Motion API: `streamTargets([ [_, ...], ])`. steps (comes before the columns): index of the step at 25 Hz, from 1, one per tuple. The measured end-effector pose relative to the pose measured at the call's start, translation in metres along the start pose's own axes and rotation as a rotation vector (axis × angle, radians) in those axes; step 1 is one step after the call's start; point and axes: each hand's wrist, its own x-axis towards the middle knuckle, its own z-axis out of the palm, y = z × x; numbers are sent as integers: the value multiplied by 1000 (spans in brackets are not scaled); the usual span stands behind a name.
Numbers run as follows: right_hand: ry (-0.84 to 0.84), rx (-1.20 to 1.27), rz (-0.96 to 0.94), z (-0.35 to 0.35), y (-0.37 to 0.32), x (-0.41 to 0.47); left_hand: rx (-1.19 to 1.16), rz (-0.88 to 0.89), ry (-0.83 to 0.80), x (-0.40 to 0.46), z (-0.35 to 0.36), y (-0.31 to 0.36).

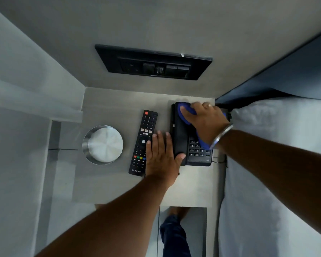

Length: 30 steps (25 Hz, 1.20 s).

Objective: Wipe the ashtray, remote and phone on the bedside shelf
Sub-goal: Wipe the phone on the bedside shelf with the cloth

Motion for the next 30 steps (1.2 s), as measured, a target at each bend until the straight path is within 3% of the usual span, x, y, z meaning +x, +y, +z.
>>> streamTargets([
  [5,-83,13,104,-23,21,50,17,-24,-7,0,-1,2],
  [10,71,-5,-27,-9,-15,4,-15,-21,-2,0,0,0],
  [13,96,30,36,-3,-27,8,-15,-33,12,1,1,1],
  [20,-20,167,-125,26,-37,-61,29,-2,-25,0,-4,1],
  [23,110,196,100,34,2,-66,24,6,8,0,-2,0],
  [26,122,177,340,40,27,-49,24,114,156,6,-7,-2],
  [30,62,253,288,54,-3,-53,100,298,220,23,-10,-4],
])
